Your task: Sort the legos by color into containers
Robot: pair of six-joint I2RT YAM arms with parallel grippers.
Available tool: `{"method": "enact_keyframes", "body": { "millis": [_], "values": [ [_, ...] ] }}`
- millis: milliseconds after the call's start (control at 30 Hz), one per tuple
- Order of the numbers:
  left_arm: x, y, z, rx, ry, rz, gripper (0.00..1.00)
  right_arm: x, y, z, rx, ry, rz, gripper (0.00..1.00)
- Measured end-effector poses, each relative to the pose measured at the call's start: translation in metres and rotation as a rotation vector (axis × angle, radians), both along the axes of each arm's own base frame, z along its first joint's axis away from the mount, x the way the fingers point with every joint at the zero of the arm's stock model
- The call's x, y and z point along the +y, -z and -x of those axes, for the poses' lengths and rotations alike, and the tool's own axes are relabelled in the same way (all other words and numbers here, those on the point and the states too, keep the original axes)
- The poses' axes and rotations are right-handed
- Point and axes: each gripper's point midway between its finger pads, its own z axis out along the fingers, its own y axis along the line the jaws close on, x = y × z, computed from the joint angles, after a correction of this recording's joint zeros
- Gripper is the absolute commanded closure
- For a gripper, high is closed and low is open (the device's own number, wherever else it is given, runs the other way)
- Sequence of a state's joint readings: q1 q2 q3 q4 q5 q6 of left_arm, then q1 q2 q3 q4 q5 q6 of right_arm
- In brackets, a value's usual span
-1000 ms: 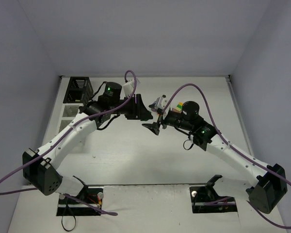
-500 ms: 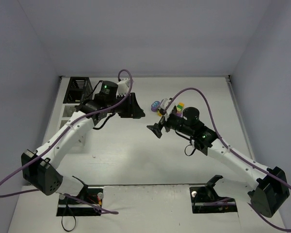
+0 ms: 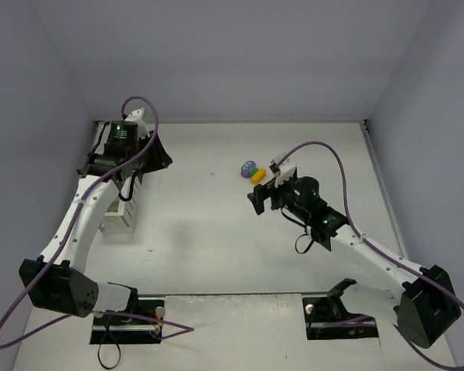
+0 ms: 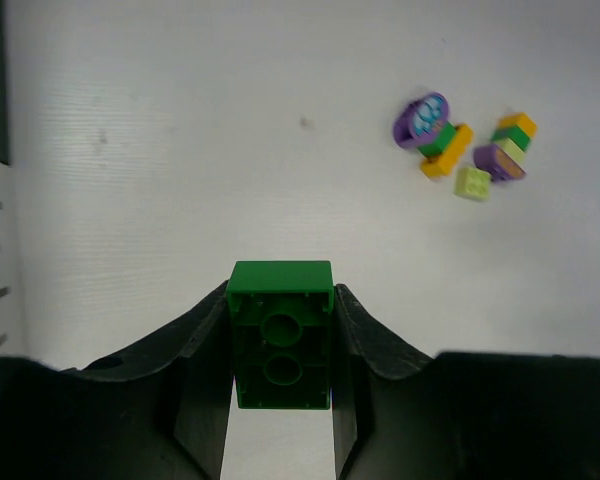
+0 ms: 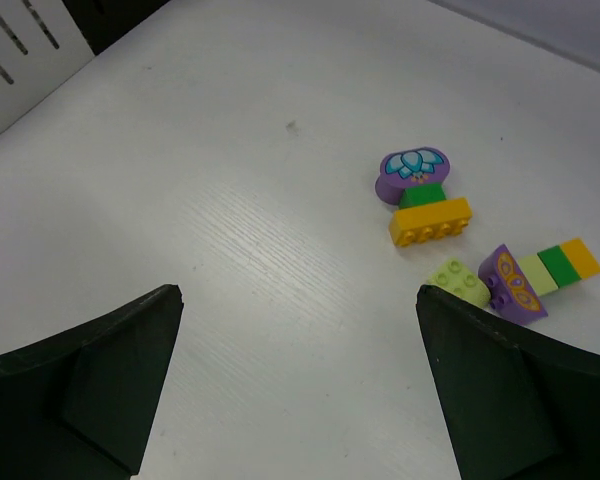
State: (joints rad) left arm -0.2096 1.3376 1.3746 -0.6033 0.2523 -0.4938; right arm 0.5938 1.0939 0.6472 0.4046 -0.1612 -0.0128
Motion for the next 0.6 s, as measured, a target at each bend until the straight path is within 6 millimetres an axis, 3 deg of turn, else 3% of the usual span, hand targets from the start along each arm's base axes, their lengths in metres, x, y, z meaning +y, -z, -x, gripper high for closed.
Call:
{"method": "enact_keyframes", "body": {
  "millis": [300, 467, 600],
  "values": [
    [0.093, 0.001, -0.019, -0.021, -0.301, -0.194, 0.98, -0.015, 0.03, -0.002, 0.096, 0.095, -0.056, 0.0],
    [0.142, 0.016, -0.026, 0.027, -0.454, -0.26, 0.97, -0.017, 0.031, -0.003, 0.109, 0.114, -0.083, 0.0],
    [0.169, 0.035, -0.029, 0.087, -0.526, -0.287, 0.97, -0.018, 0.03, -0.005, 0.111, 0.122, -0.095, 0.0]
  ]
}}
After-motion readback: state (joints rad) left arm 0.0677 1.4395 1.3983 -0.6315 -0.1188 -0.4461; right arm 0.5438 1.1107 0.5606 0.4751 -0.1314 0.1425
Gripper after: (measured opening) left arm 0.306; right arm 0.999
